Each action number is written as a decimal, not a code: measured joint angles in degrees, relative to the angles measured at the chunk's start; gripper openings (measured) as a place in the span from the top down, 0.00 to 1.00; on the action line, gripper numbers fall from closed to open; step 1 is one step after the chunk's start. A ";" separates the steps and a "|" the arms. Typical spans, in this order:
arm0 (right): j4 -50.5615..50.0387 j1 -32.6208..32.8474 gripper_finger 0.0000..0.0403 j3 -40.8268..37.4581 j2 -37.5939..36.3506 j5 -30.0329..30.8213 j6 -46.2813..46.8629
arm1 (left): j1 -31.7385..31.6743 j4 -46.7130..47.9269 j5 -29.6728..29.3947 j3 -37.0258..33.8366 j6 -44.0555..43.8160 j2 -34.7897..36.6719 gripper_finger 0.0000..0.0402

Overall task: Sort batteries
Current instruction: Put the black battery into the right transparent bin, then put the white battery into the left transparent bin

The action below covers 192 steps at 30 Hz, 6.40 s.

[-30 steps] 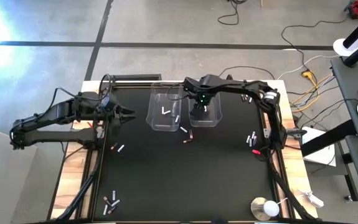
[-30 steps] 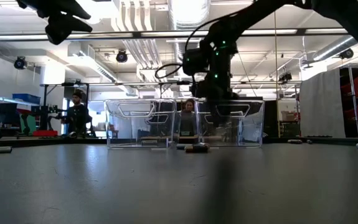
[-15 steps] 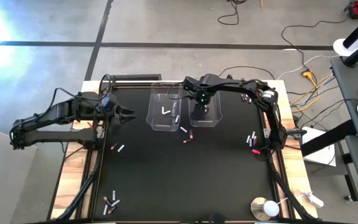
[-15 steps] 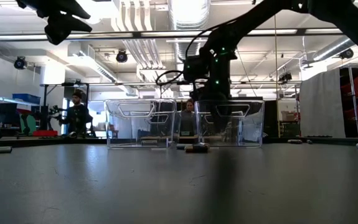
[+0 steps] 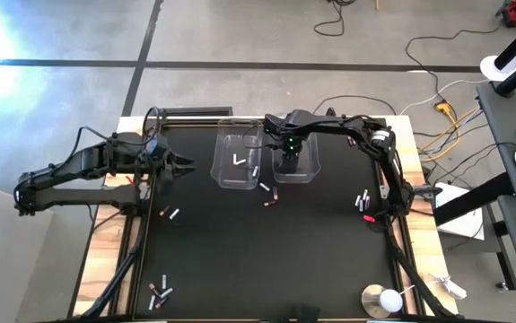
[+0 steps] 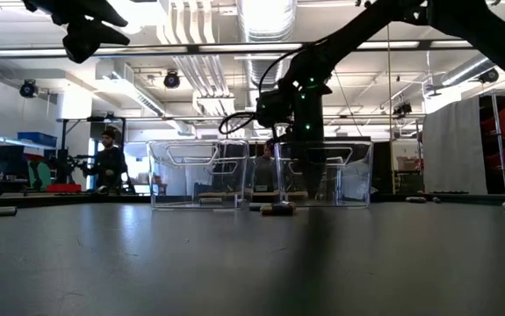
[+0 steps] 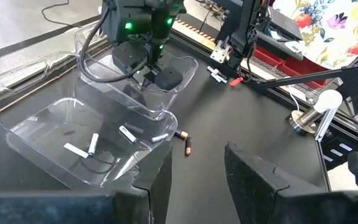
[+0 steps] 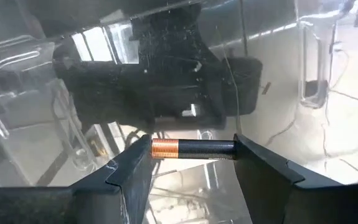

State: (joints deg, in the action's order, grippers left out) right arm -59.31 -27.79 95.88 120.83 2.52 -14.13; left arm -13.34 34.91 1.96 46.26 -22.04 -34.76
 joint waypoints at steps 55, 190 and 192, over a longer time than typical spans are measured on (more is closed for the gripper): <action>-9.96 -6.53 0.24 9.23 -20.20 5.01 9.67 | -24.09 -30.34 3.05 2.13 20.02 -26.30 0.68; -1.15 13.77 0.49 -55.01 -31.55 -8.08 23.32 | -18.29 -22.03 12.09 8.46 5.44 -25.20 0.68; -1.15 13.77 0.49 -55.01 -31.57 -8.06 23.32 | -18.29 -22.04 12.10 8.46 5.44 -25.20 0.68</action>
State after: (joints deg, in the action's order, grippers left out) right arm -60.47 -14.02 40.86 89.25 -5.54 9.19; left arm -31.64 12.87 14.06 54.72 -16.60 -59.96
